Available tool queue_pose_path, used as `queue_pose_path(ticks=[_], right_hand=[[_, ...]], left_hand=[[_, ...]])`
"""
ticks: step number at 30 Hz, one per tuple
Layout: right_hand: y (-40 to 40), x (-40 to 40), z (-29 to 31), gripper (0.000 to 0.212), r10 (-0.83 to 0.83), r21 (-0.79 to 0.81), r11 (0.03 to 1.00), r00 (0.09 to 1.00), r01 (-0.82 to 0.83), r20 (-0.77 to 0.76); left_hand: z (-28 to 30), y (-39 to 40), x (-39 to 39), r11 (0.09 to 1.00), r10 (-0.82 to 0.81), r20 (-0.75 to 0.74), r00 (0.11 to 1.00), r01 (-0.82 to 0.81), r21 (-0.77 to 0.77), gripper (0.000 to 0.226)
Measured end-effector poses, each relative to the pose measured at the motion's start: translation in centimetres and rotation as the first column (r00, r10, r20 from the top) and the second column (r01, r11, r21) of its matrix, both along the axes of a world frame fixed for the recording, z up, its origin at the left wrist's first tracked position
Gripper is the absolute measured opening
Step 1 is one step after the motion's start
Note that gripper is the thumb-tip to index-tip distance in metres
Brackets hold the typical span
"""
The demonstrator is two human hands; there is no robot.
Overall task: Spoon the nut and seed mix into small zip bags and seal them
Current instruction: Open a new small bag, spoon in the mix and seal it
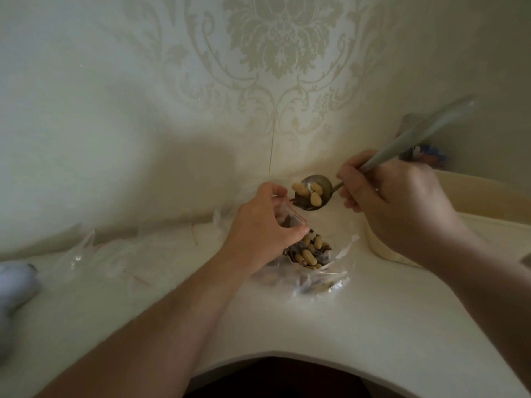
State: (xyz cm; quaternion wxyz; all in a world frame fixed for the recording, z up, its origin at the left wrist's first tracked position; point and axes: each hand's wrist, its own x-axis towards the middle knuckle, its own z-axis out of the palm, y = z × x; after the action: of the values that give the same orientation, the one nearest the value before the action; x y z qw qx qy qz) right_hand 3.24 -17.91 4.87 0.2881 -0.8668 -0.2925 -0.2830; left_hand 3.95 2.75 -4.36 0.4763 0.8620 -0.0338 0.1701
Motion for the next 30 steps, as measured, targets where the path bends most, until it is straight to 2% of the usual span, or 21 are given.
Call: queue_pose_path(ticks=[4, 14, 19, 25, 27, 30], right_hand=[[0.4, 0.2, -0.4, 0.028, 0.093, -0.128, 0.989, 0.986, -0.076, 0.136], [0.5, -0.2, -1.4, 0.028, 0.145, -0.223, 0.972, 0.934, -0.072, 0.327], [0.2, -0.3, -2.0, 0.022, 0.117, -0.176, 0.981, 0.969, -0.079, 0.218], [-0.5, 0.9, -3.4, 0.017, 0.103, -0.093, 0.992, 0.964, -0.083, 0.244], [-1.2, 1.7, -4.7, 0.017, 0.103, -0.077, 0.993, 0.964, -0.087, 0.246], [-2.5, 2.8, -7.3, 0.019, 0.197, -0.122, 0.976, 0.967, -0.179, 0.161]], left_hand=[[-0.1, -0.1, 0.1, 0.999, 0.037, 0.029, 0.999, -0.037, -0.002, 0.071], [0.2, -0.3, -0.2, 0.998, 0.029, 0.033, 0.999, -0.027, -0.062, 0.076], [0.2, -0.2, -0.2, 0.995, 0.017, 0.021, 1.0, -0.015, -0.101, 0.076], [0.1, 0.2, 0.1, 0.989, -0.004, 0.023, 1.0, 0.008, -0.149, 0.074], [0.5, 0.6, 0.0, 0.986, -0.001, 0.035, 0.999, 0.007, -0.166, 0.066], [1.0, 1.3, 0.4, 0.961, -0.009, -0.003, 1.0, 0.008, -0.278, 0.038]])
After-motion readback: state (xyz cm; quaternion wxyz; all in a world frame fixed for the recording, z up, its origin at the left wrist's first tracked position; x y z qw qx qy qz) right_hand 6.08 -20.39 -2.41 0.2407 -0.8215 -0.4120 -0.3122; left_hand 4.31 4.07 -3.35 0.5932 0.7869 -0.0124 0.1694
